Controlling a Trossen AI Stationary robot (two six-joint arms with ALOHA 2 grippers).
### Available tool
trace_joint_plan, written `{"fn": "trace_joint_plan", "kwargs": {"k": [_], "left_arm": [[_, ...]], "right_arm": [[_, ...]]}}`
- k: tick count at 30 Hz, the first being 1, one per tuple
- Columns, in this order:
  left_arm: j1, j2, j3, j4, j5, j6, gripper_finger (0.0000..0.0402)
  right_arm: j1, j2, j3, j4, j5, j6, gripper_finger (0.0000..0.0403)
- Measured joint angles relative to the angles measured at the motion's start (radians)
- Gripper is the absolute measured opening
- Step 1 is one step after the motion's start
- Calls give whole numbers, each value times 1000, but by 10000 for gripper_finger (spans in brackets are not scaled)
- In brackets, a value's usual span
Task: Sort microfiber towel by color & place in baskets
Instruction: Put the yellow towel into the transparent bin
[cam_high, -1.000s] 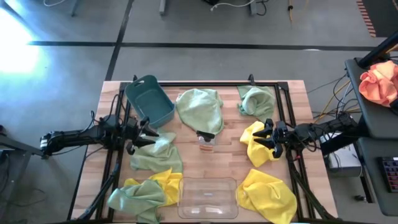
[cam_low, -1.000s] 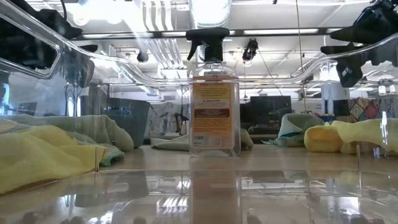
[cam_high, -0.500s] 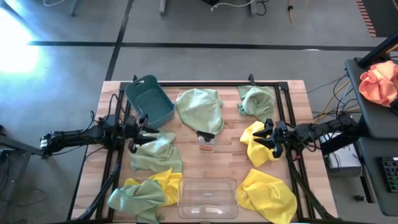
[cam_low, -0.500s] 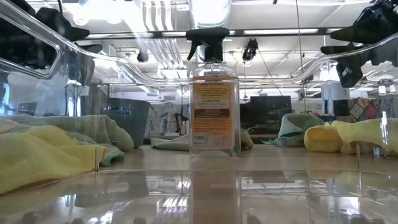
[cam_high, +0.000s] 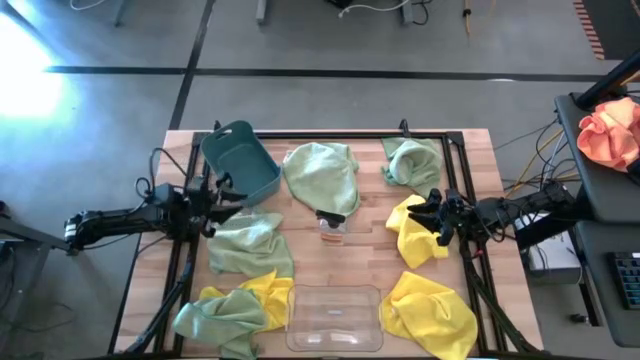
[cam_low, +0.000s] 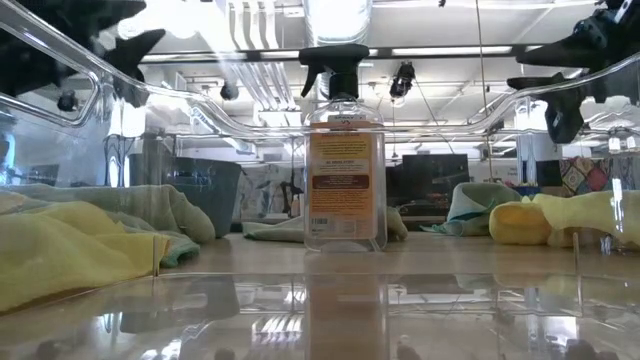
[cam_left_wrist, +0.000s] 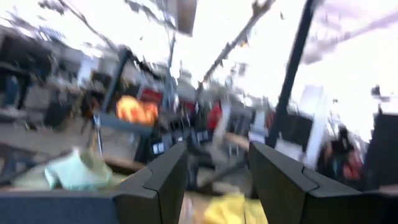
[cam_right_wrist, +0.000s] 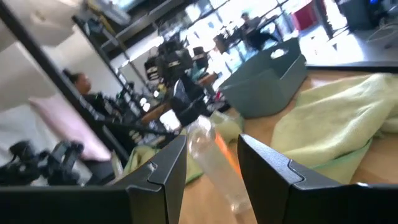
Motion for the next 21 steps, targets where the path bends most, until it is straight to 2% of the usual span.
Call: {"fn": "trace_joint_plan", "kwargs": {"k": [5,8,11,15,18,21], "left_arm": [[0,0,0,158,-131,-1,157],[0,0,0,249,-168,-37,157],[0,0,0,311,-171,-134,157],[0,0,11,311,-171,-239,157],[-1,27,64,300,-168,-241,157],[-1,89,166,238,-131,-177,157]], "right_arm": [[0,0,0,113,82,0,137],[0,0,0,203,88,-1,137],[0,0,0,303,85,2,137],[0,0,0,414,87,-3,137],[0,0,3,471,83,46,137],[0,7,41,410,43,87,137]]}}
